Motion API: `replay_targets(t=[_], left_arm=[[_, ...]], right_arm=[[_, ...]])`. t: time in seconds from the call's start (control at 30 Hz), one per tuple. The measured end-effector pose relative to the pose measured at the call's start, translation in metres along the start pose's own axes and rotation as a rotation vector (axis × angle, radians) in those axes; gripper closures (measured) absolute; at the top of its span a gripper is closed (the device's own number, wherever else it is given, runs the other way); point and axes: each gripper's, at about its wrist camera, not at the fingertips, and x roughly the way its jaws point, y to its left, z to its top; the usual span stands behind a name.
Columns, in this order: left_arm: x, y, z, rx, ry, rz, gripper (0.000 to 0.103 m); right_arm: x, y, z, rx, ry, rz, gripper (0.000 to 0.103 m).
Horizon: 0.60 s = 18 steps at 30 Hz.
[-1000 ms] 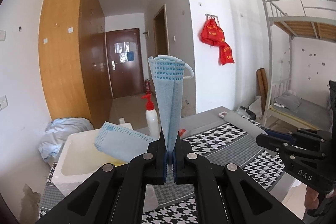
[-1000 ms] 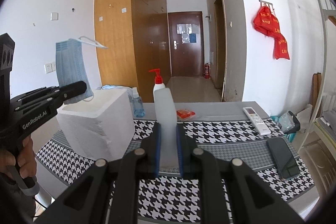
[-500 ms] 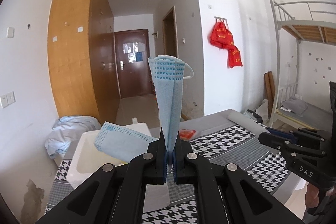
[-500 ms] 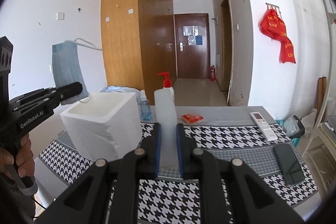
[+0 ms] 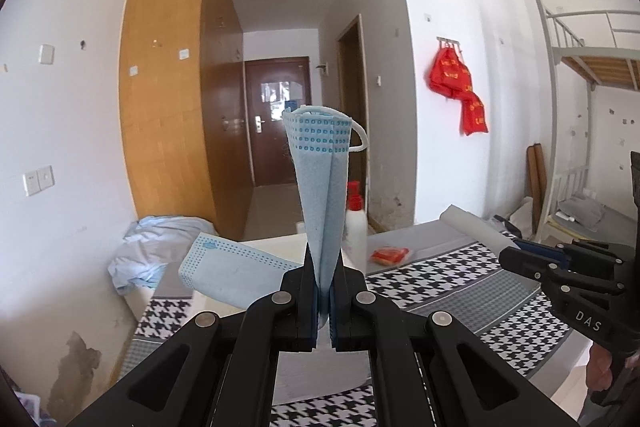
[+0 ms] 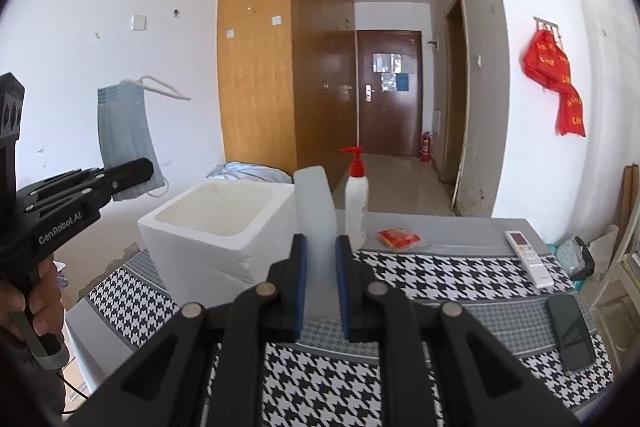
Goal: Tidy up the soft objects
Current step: 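Carry the blue mask and white foam stick toward the white foam box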
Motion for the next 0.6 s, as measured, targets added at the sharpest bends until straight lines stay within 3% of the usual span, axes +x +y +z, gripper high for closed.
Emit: replay_targets(t=[0.6], left_arm=[[-0.013, 0.041, -0.006, -0.048, 0.003, 0.114, 0.1]], right_arm=[[0.016, 0.03, 0.009, -0.035, -0.002, 0.085, 0.086]])
